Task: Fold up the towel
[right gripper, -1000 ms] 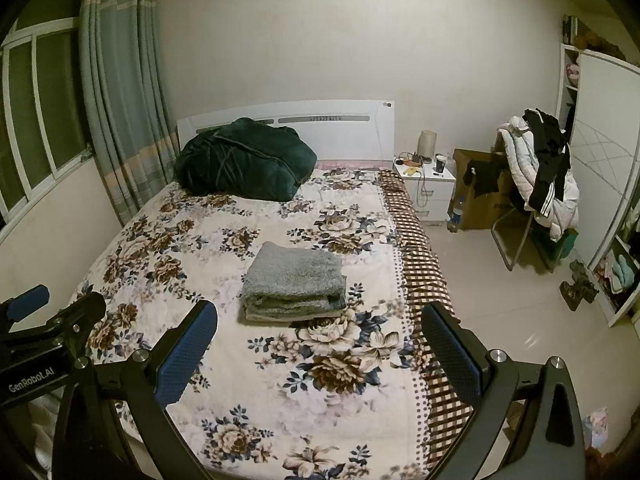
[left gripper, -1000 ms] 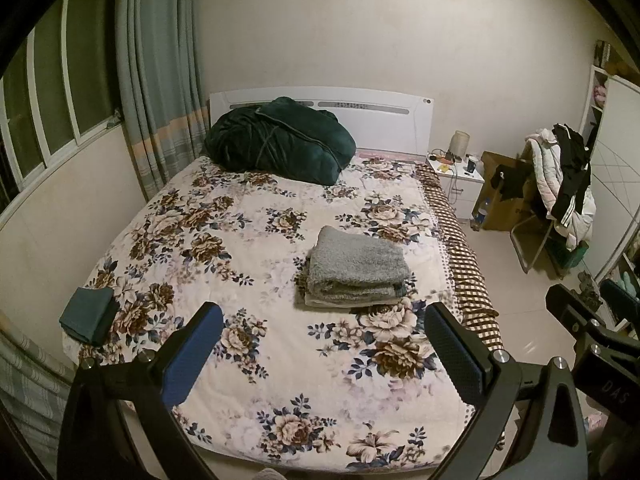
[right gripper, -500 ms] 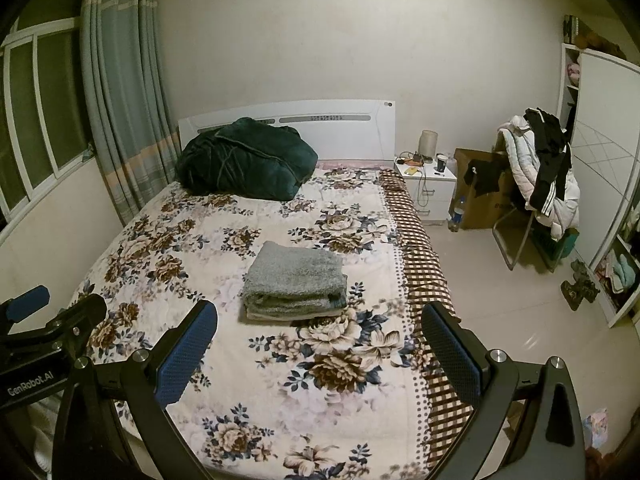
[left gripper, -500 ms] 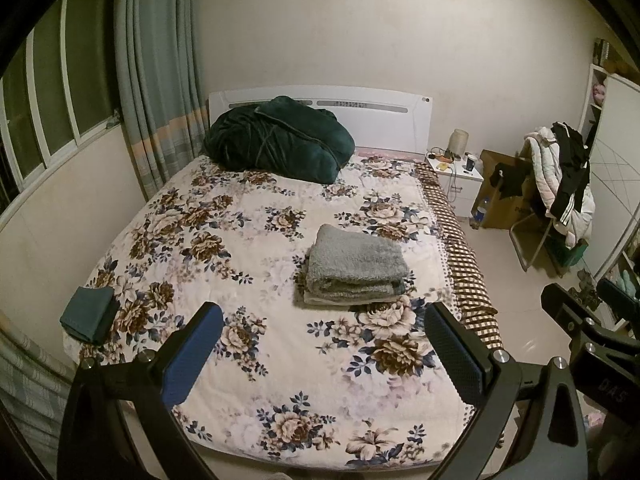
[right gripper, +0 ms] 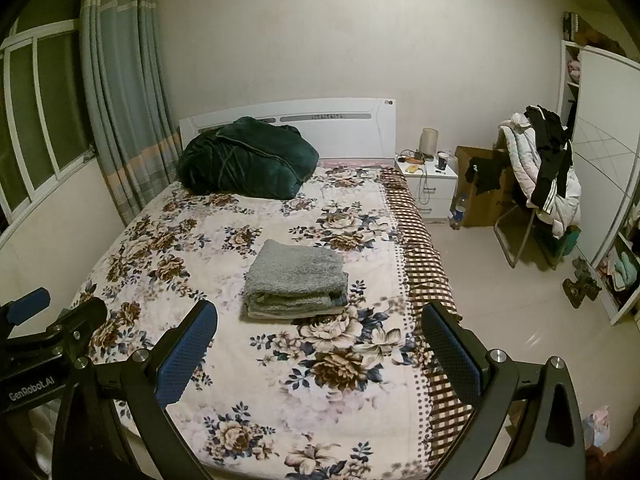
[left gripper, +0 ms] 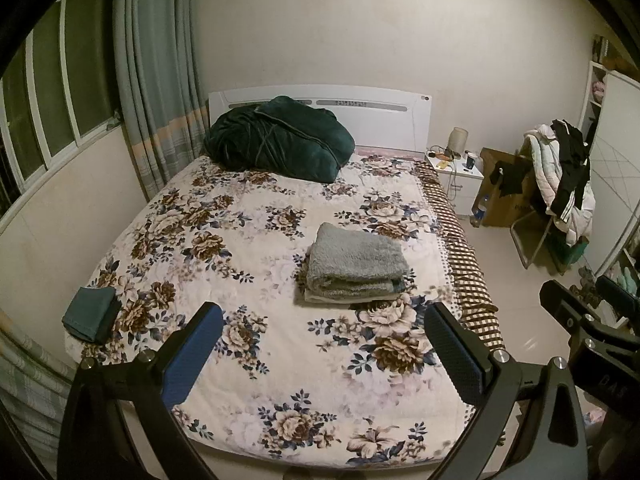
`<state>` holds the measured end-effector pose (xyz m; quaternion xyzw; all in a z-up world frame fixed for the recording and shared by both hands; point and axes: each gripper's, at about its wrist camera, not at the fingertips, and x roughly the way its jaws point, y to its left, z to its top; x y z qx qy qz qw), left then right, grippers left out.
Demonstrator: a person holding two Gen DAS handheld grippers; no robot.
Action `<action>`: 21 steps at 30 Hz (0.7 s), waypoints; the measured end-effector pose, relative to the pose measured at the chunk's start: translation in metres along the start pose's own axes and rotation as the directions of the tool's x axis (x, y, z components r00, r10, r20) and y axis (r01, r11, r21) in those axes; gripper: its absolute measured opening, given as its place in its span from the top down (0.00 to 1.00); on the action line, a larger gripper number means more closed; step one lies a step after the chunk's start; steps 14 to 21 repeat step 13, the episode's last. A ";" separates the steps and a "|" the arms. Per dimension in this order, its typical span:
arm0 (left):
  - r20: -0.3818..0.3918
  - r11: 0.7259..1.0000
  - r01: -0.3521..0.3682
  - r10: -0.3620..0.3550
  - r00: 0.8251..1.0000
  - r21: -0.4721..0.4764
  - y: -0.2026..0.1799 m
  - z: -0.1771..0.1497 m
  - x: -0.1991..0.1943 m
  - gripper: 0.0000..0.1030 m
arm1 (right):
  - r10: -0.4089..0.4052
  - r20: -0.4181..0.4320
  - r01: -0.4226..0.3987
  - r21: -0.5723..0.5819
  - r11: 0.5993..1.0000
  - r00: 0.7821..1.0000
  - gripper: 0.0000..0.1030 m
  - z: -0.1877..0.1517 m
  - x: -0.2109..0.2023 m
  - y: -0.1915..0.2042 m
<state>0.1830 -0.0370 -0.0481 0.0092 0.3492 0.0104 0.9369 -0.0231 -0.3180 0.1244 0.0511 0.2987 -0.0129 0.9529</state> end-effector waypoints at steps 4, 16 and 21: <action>0.000 1.000 -0.001 0.001 1.000 0.003 0.003 -0.005 -0.002 0.00 | 0.008 -0.002 -0.008 -0.002 1.000 1.000 0.00 -0.004 -0.002 0.002; 0.007 1.000 0.000 0.000 1.000 0.005 0.009 -0.013 -0.006 0.00 | 0.005 -0.001 -0.005 -0.001 1.000 1.000 0.00 -0.005 -0.003 0.002; 0.007 1.000 0.000 0.000 1.000 0.005 0.009 -0.013 -0.006 0.00 | 0.005 -0.001 -0.005 -0.001 1.000 1.000 0.00 -0.005 -0.003 0.002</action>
